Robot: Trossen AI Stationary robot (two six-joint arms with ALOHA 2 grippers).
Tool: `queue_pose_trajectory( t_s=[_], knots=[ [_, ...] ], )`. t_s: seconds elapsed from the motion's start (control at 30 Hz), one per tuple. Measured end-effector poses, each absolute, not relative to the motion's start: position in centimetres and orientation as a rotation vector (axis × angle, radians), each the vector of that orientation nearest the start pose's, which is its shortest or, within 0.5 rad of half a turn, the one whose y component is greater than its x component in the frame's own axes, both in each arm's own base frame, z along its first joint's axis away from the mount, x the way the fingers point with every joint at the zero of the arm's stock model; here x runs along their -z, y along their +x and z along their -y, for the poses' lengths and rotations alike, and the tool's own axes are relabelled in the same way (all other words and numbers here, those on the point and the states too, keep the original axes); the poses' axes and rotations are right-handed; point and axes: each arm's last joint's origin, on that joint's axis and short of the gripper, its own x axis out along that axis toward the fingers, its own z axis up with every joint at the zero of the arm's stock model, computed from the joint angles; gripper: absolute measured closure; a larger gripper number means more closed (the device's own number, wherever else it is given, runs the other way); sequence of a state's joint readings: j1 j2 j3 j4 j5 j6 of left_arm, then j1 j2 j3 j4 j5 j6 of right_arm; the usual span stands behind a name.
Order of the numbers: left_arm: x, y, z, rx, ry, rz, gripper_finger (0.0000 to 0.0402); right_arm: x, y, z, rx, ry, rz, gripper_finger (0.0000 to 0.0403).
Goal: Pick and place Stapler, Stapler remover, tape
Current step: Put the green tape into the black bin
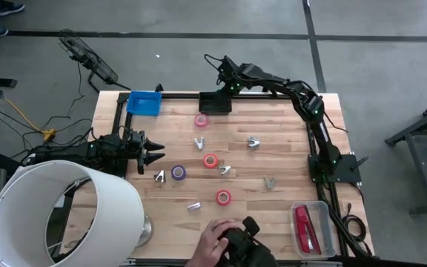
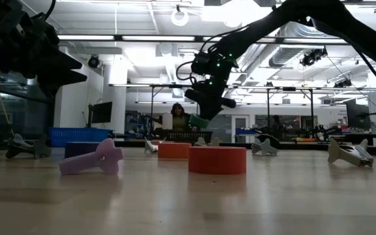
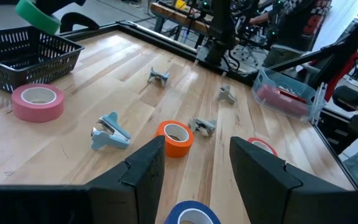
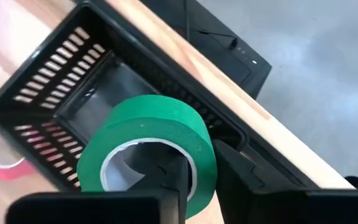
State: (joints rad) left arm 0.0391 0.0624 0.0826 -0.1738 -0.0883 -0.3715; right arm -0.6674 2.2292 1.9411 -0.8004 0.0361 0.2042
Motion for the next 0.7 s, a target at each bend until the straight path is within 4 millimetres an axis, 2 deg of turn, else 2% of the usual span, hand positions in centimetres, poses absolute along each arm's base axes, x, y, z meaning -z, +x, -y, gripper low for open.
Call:
queue_pose_trajectory(
  t_s=[0.17, 0.7],
  knots=[
    [-17.01, 9.55, -0.63, -0.154, -0.367, -0.128, 0.0224, -21.44, 37.52, 29.61, 0.731, 0.557, -0.986, 0.0326],
    [-17.01, 9.55, -0.63, -0.154, -0.367, -0.128, 0.0224, -21.41, 37.63, 29.33, 0.603, 0.549, -1.000, 0.0321]
  ],
)
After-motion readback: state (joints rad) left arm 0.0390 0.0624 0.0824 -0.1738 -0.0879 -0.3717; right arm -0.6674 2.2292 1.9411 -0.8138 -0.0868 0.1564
